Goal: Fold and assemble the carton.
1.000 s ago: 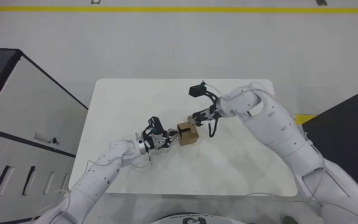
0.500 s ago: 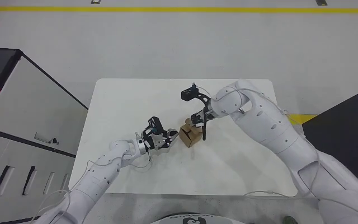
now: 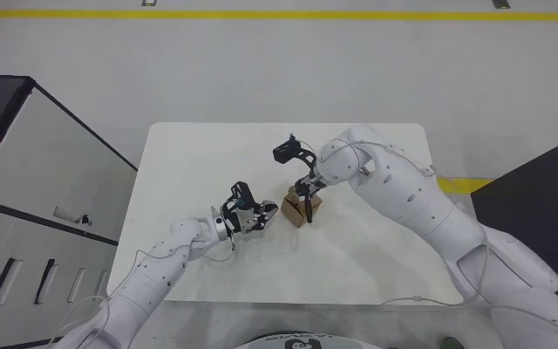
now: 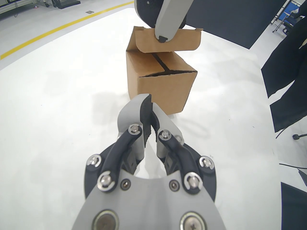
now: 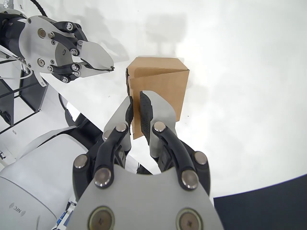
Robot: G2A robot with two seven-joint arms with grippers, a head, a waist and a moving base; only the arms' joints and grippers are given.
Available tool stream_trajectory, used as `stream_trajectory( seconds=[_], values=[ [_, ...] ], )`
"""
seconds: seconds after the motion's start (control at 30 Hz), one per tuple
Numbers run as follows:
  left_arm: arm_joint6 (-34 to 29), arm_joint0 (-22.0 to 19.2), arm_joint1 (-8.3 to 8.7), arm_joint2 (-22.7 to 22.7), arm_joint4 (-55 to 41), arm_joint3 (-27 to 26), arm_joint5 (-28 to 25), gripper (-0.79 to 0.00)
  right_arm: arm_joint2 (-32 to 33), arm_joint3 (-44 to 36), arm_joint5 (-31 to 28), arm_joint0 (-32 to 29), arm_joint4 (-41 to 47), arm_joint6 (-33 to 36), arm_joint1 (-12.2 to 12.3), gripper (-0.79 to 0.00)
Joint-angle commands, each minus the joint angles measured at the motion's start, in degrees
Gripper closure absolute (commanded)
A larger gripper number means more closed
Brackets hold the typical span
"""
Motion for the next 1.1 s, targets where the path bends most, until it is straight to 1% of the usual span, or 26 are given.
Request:
stream_trajectory(
  seconds=[0.0,0.2,1.07],
  values=[
    [0.0,0.0,0.0,0.0,0.0,0.0,0.0,0.0,-0.53,0.34,0.07,0.31,-0.3,0.0,-0.34,-0.049],
    [0.0,0.0,0.0,0.0,0.0,0.0,0.0,0.0,-2.03,1.52,0.25,1.23,-1.3,0.0,-1.44,0.0],
    [0.0,0.0,0.0,0.0,0.0,0.0,0.0,0.0,-3.8,6.54,-0.62,2.21,-2.06,-0.06,-4.41,0.0]
  ],
)
